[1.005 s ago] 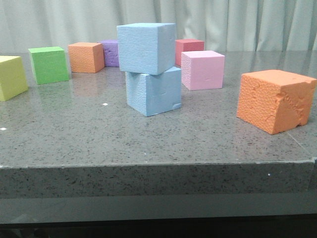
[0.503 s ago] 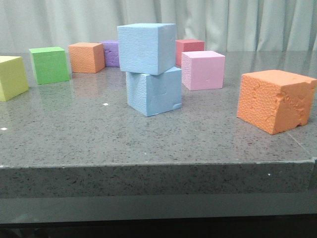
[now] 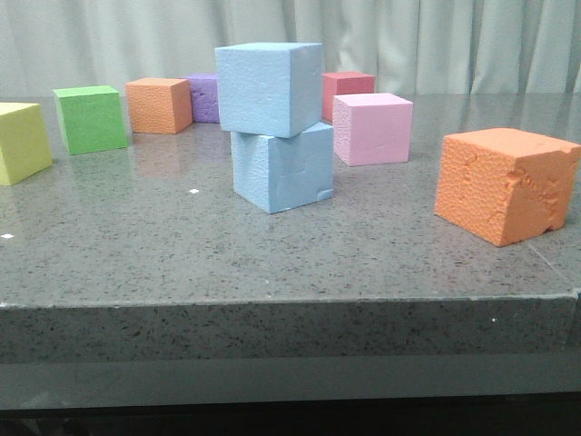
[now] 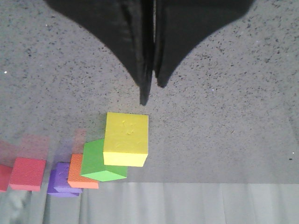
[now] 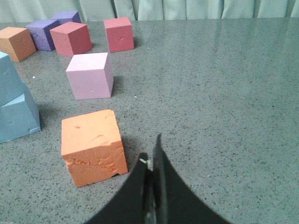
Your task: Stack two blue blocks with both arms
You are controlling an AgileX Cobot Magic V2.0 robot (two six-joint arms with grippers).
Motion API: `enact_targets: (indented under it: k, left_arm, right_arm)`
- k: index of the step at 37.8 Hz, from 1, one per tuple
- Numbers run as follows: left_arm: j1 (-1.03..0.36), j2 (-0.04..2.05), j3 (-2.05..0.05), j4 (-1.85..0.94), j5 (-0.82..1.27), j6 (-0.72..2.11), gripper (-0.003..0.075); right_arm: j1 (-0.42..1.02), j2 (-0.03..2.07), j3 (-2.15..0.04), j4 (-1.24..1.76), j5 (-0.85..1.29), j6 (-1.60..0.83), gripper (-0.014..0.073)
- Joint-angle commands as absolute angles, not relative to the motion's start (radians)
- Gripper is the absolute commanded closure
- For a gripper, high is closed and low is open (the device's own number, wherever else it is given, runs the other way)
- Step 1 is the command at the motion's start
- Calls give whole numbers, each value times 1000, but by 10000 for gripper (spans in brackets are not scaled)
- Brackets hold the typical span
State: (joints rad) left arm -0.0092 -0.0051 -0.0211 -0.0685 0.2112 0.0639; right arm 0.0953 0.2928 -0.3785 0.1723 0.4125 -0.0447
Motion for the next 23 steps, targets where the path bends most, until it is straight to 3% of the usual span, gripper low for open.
enact_targets:
  k: [1, 23]
  left_arm:
    - [-8, -24, -8, -70, 72, 55, 741]
    - [-8, -23, 10, -70, 81, 55, 741]
  right_arm:
    - [90, 304, -402, 176, 337, -53, 661]
    - [90, 304, -402, 176, 337, -53, 661]
